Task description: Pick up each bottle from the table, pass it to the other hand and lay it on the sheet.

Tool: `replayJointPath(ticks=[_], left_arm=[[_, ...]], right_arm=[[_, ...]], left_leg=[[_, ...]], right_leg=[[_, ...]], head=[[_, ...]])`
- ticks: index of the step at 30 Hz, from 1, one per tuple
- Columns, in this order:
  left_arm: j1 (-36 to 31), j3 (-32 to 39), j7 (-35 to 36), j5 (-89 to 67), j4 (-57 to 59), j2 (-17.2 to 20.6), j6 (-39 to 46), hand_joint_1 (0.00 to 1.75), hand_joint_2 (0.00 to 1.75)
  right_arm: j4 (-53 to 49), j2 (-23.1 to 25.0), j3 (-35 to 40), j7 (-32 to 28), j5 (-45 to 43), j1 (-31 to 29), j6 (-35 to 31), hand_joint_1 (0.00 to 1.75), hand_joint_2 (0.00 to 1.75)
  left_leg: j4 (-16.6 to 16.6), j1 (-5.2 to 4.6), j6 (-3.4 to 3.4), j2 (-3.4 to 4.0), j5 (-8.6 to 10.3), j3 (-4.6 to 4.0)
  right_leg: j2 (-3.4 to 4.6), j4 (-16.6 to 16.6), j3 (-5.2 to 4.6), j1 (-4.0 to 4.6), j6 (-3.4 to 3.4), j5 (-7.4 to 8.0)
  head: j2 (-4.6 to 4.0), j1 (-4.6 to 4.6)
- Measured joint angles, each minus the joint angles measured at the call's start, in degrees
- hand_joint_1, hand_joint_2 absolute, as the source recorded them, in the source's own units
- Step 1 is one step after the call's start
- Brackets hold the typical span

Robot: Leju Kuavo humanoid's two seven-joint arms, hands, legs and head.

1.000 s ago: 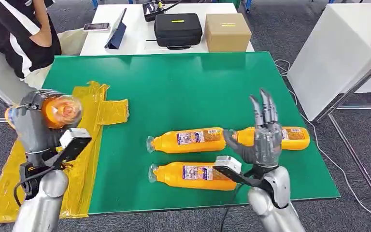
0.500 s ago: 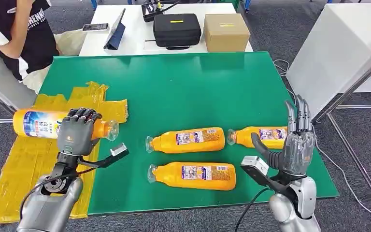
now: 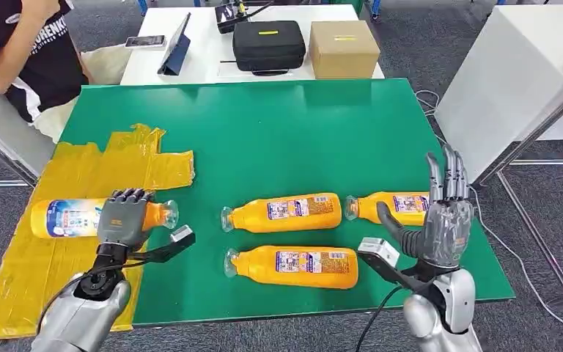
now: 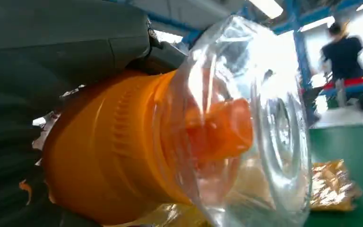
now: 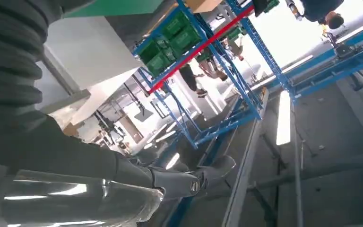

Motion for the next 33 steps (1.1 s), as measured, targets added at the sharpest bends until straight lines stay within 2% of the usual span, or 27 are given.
replayJointPath(ticks=[9,16,17,18,19,20,26,33], left_arm=[[-0.1,5.1,1.9,-0.1,4.0,-0.5,-3.2,1.75,1.75],[-1.2,8.3,-2.4,3.4,6.9,-1.2,-4.0,1.75,1.75],[-1.4,8.7,-3.4,4.2,7.1,-1.4,-4.3,1.22,1.75],[-1.5,9.1,-4.0,4.8,7.2,-1.5,-4.6,0.58,1.75],[-1.6,9.3,-4.4,5.1,7.3,-1.7,-4.8,0.21,1.75],[-1.7,9.6,-5.2,5.8,7.3,-1.8,-5.3,0.00,1.75],[-1.9,9.9,-11.9,13.7,7.3,-3.9,-9.6,0.00,1.75],[-1.1,9.3,-18.2,26.2,3.7,-6.1,-19.3,0.00,1.75]], right_arm=[[0.0,1.7,-0.5,0.5,0.7,-0.5,0.0,0.00,1.75],[0.0,2.7,-1.3,0.5,0.8,-1.4,0.0,0.00,1.75],[0.0,2.8,-1.3,0.5,0.8,-1.5,0.0,0.00,1.75],[0.0,3.0,-1.4,0.4,0.8,-1.5,0.0,0.00,1.75],[0.0,3.1,-1.4,0.4,0.8,-1.5,0.0,0.00,1.75],[0.0,3.2,-1.4,0.4,0.8,-1.5,0.0,0.00,1.75],[0.0,3.7,-1.8,-0.1,0.7,-1.5,0.1,0.00,1.75],[0.5,3.6,-2.3,2.0,2.6,-3.0,2.2,0.00,1.75]], left_leg=[[0.0,-0.01,0.00,-0.02,0.00,0.00],[0.0,-0.02,0.00,-0.04,0.00,0.01],[0.0,-0.02,0.00,-0.04,0.01,0.02],[0.0,-0.02,0.00,-0.05,0.01,0.03],[0.0,-0.02,0.00,-0.06,0.01,0.03],[0.0,-0.02,0.00,-0.07,0.01,0.03],[0.0,-0.03,0.00,-0.07,0.01,0.02],[0.0,-0.04,0.00,-0.07,0.01,0.03]], right_leg=[[0.00,0.0,0.01,0.00,0.00,0.00],[-0.01,0.0,0.04,0.00,0.00,0.00],[-0.01,0.0,0.04,0.00,0.00,0.00],[-0.01,0.0,0.05,0.00,0.00,0.00],[-0.02,0.0,0.05,0.00,0.00,0.00],[-0.03,0.0,0.06,0.00,0.00,0.00],[-0.03,0.0,0.07,-0.01,0.00,0.00],[-0.03,0.0,0.08,-0.01,0.00,0.00]], head=[[0.02,0.00],[0.02,0.00],[0.00,-0.02],[0.00,-0.02],[0.00,0.00],[0.02,-0.02],[0.00,0.00],[0.00,-0.02]])
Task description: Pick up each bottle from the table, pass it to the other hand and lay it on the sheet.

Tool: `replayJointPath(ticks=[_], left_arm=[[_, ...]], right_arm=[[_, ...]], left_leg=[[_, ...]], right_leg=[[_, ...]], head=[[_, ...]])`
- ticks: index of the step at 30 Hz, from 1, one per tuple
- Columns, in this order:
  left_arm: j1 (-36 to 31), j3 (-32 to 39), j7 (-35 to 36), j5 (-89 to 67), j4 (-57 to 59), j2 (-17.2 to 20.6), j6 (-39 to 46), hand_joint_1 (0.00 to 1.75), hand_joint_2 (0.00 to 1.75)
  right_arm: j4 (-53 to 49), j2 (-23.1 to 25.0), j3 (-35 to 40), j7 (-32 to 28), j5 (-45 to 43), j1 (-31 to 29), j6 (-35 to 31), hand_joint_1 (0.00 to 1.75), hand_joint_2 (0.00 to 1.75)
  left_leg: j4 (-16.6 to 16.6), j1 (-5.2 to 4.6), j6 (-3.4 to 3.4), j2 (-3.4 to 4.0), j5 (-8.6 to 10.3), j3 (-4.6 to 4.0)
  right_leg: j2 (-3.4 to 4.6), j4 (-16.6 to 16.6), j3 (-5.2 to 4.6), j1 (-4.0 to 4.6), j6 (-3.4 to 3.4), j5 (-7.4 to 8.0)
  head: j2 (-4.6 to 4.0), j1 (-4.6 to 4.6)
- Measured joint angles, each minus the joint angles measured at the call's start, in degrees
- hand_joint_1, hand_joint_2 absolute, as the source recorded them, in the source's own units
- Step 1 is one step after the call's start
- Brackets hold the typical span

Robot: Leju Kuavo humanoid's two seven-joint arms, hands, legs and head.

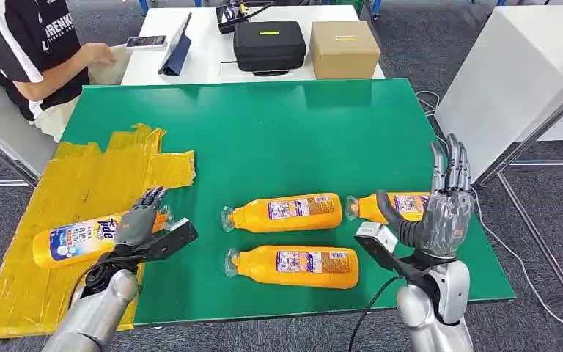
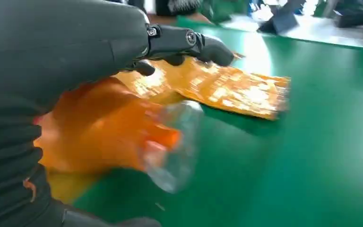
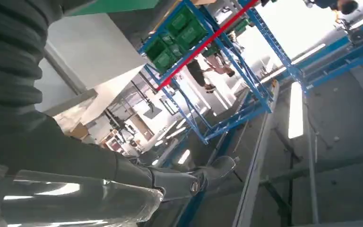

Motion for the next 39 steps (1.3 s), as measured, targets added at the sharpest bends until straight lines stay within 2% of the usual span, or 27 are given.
replayJointPath(ticks=[4,11,14,23,30,34,39], left_arm=[[2.1,-1.6,-1.2,8.0,-5.7,-0.5,-6.2,0.00,1.75],[4.6,-3.1,-2.2,13.6,-13.7,-0.5,-10.3,0.00,1.75],[6.1,-3.1,-4.1,21.1,-17.6,-0.4,-13.9,0.00,1.75],[10.8,-2.7,-2.8,30.3,-31.9,1.3,-14.7,0.00,1.75],[14.9,1.0,-5.8,45.9,-39.4,1.4,-15.5,0.00,1.75],[16.2,2.3,-6.2,49.0,-40.9,1.6,-16.6,0.00,1.75],[16.4,2.8,-6.5,49.7,-40.9,1.9,-16.8,0.00,1.75]], right_arm=[[0.2,-0.3,-0.1,1.4,1.1,-0.3,0.9,0.00,1.75],[0.3,-1.0,-0.1,2.4,1.5,-0.6,2.1,0.00,1.75],[0.5,-1.6,0.0,3.7,3.3,-0.8,4.2,0.00,1.75],[1.5,-6.2,0.0,6.4,4.3,-1.8,6.6,0.00,1.75],[3.0,-11.4,-0.5,10.9,11.0,-1.8,21.6,0.00,1.75],[5.1,-16.2,-1.1,7.7,10.9,-2.7,30.8,0.00,1.75],[11.3,-22.6,-2.0,2.1,5.7,-6.1,38.7,0.00,1.75]], left_leg=[[0.0,0.00,0.00,0.03,0.00,-0.01],[0.0,0.01,0.00,0.01,-0.01,-0.02],[0.0,0.01,0.00,0.03,-0.01,-0.03],[0.0,-0.01,0.00,-0.04,-0.01,-0.04],[0.0,-0.01,0.01,-0.06,-0.01,-0.05],[0.0,-0.02,0.01,-0.06,-0.01,-0.06],[0.0,-0.05,0.03,-0.06,0.00,-0.04]], right_leg=[[0.01,0.0,-0.02,0.01,0.00,0.00],[0.00,0.0,-0.02,0.01,0.00,0.00],[0.00,0.0,-0.02,0.01,0.00,0.00],[-0.04,0.0,0.00,0.00,0.00,0.00],[-0.06,0.0,-0.02,0.00,0.00,0.00],[-0.06,0.0,-0.01,0.00,0.00,0.00],[-0.06,0.0,0.02,-0.02,0.03,0.02]], head=[[0.00,0.00],[0.00,0.00],[0.00,0.02],[0.02,0.00],[0.00,0.02],[0.00,0.02],[0.02,0.02]])
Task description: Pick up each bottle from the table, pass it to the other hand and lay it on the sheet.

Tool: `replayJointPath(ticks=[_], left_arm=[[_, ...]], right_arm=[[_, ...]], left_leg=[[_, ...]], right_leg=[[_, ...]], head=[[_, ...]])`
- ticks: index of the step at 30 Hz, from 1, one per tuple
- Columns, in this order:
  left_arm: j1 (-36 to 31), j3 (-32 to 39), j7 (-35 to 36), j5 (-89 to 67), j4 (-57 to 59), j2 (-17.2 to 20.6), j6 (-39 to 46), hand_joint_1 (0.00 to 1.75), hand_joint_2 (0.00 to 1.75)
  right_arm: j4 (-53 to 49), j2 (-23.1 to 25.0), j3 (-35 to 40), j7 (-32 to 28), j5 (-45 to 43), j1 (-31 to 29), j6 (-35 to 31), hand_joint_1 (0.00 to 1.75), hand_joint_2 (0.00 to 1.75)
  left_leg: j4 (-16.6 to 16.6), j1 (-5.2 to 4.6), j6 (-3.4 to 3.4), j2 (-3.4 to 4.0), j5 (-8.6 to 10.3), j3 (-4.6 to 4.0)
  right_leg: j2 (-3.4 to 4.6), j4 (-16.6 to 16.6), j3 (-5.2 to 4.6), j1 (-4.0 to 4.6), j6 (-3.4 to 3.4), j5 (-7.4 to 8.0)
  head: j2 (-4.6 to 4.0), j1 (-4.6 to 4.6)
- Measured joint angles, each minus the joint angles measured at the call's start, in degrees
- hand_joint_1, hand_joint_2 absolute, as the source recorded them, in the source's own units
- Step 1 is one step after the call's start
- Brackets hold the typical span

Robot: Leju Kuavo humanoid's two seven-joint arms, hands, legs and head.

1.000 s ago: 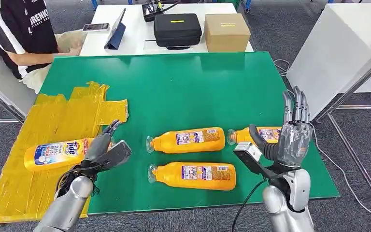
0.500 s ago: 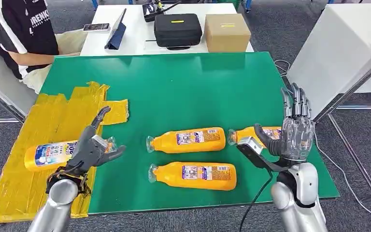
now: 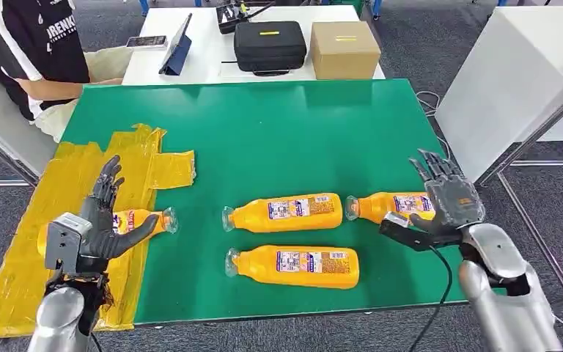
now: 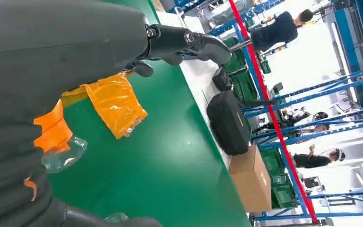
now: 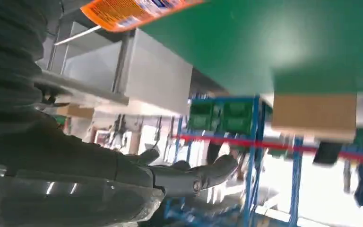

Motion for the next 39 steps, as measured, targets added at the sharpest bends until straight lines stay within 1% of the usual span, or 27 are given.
replayJointPath(ticks=[6,14,19,23,27,33,39], left_arm=[[0.3,0.0,-0.5,-0.3,0.0,0.1,-0.3,0.00,1.75],[0.7,0.0,-0.6,-0.3,-0.4,0.1,-0.4,0.00,1.75],[0.8,0.0,-1.2,-0.5,-0.8,0.1,-0.4,0.00,1.75],[0.7,-0.1,-1.5,-1.2,-0.9,0.1,0.3,0.00,1.75],[0.7,-0.1,-1.6,-1.4,-0.9,0.2,0.3,0.00,1.75],[0.7,-0.2,-1.9,-1.4,-0.9,0.2,0.7,0.00,1.75],[-0.8,-1.5,-1.9,-1.3,-0.9,0.2,0.7,0.00,1.75]], right_arm=[[8.4,-3.9,0.8,-2.4,-1.7,-4.3,4.0,0.00,1.75],[12.8,-6.1,2.0,-2.9,-2.4,-6.3,4.6,0.00,1.75],[17.9,-6.4,3.4,-4.0,-3.7,-10.0,5.7,0.00,1.75],[23.2,-6.2,5.3,-4.4,-3.8,-13.4,5.3,0.00,1.75],[26.0,-5.9,6.4,-4.5,-3.8,-14.9,5.3,0.00,1.75],[29.3,-5.6,7.9,-4.2,-3.8,-15.7,5.5,0.00,1.75],[35.6,-4.8,9.7,-3.3,-3.7,-18.7,6.2,0.00,1.75]], left_leg=[[0.0,-0.01,0.02,0.01,0.01,0.00],[0.0,0.02,0.02,0.00,0.01,-0.01],[0.0,0.01,0.02,0.03,0.02,0.01],[0.0,0.00,0.04,0.00,0.04,0.02],[0.0,0.00,0.05,-0.01,0.03,0.01],[0.0,0.01,0.05,-0.01,0.02,0.00],[0.0,0.01,0.05,0.00,0.05,0.03]], right_leg=[[0.00,0.0,-0.02,0.00,0.01,0.01],[-0.01,0.0,-0.02,0.03,0.01,0.00],[0.00,0.0,-0.01,0.02,0.01,0.00],[-0.01,0.0,0.01,0.01,0.02,0.01],[-0.02,0.0,0.00,0.00,0.02,0.01],[-0.02,0.0,-0.01,0.02,0.01,0.01],[-0.02,0.0,-0.01,0.01,0.01,0.01]], head=[[-0.02,-0.04],[-0.02,-0.04],[0.00,-0.02],[-0.02,-0.02],[0.00,-0.02],[-0.02,-0.02],[-0.02,-0.02]])
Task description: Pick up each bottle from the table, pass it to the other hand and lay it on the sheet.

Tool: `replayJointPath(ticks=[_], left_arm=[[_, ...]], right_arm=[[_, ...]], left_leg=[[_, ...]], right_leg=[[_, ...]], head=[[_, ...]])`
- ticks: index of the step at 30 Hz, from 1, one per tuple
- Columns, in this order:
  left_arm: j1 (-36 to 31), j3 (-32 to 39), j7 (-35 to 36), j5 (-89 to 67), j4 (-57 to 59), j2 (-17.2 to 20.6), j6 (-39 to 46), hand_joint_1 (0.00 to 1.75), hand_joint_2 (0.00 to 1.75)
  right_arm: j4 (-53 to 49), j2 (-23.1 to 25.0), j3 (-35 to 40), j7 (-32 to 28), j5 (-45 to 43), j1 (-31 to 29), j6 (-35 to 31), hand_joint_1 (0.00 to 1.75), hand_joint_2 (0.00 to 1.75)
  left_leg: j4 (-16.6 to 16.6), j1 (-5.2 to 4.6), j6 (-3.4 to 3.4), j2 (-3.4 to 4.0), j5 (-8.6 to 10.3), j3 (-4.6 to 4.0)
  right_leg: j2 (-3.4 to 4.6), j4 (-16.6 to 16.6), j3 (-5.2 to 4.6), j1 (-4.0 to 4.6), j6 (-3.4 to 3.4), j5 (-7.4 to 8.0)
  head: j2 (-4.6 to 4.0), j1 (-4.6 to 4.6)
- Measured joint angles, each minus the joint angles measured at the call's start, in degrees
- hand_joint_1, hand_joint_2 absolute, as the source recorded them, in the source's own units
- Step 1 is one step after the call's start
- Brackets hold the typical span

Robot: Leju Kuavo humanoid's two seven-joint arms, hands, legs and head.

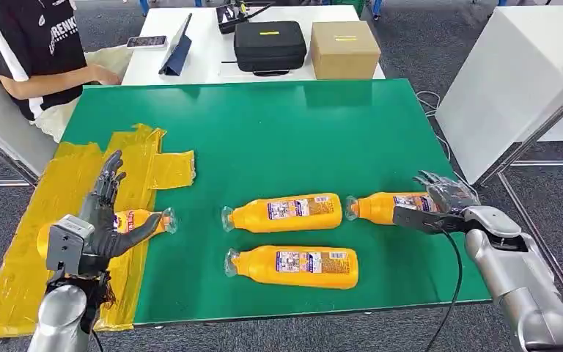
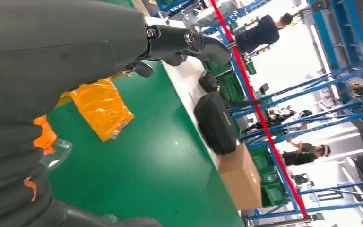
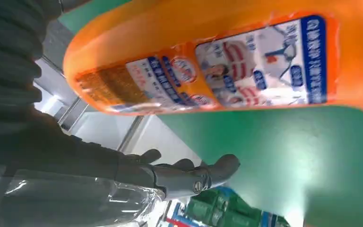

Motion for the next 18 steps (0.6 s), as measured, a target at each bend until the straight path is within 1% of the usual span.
replayJointPath(ticks=[3,9,14,18], left_arm=[[-0.5,-0.3,0.1,0.3,0.0,0.0,-0.1,0.00,1.75],[-1.7,-0.7,0.2,1.2,0.2,0.0,-0.5,0.00,1.75],[-2.0,-0.9,0.6,1.9,1.2,0.0,-0.7,0.00,1.75],[-2.2,-0.9,0.6,2.2,2.3,0.0,-0.7,0.00,1.75]], right_arm=[[1.7,-0.1,0.3,0.0,-0.5,-0.2,0.6,0.00,1.75],[4.5,-1.3,1.9,0.0,-1.7,-0.8,5.2,0.00,1.75],[6.8,-2.6,3.5,2.2,-1.8,-1.7,5.5,0.00,1.75],[7.6,-2.7,4.0,3.5,-1.6,-2.1,5.2,0.00,1.75]], left_leg=[[0.0,0.00,0.01,-0.01,0.00,-0.01],[0.0,-0.02,0.02,-0.03,-0.01,-0.03],[0.0,-0.02,0.02,-0.01,-0.01,0.00],[0.0,0.00,0.02,0.01,-0.01,0.03]], right_leg=[[0.00,0.0,0.00,0.00,0.00,0.00],[-0.01,0.0,-0.01,-0.02,0.00,0.00],[-0.01,0.0,0.00,-0.02,0.00,0.00],[0.00,0.0,0.02,0.00,0.00,0.00]], head=[[0.02,0.00],[0.00,0.02],[0.00,0.00],[0.00,0.00]])
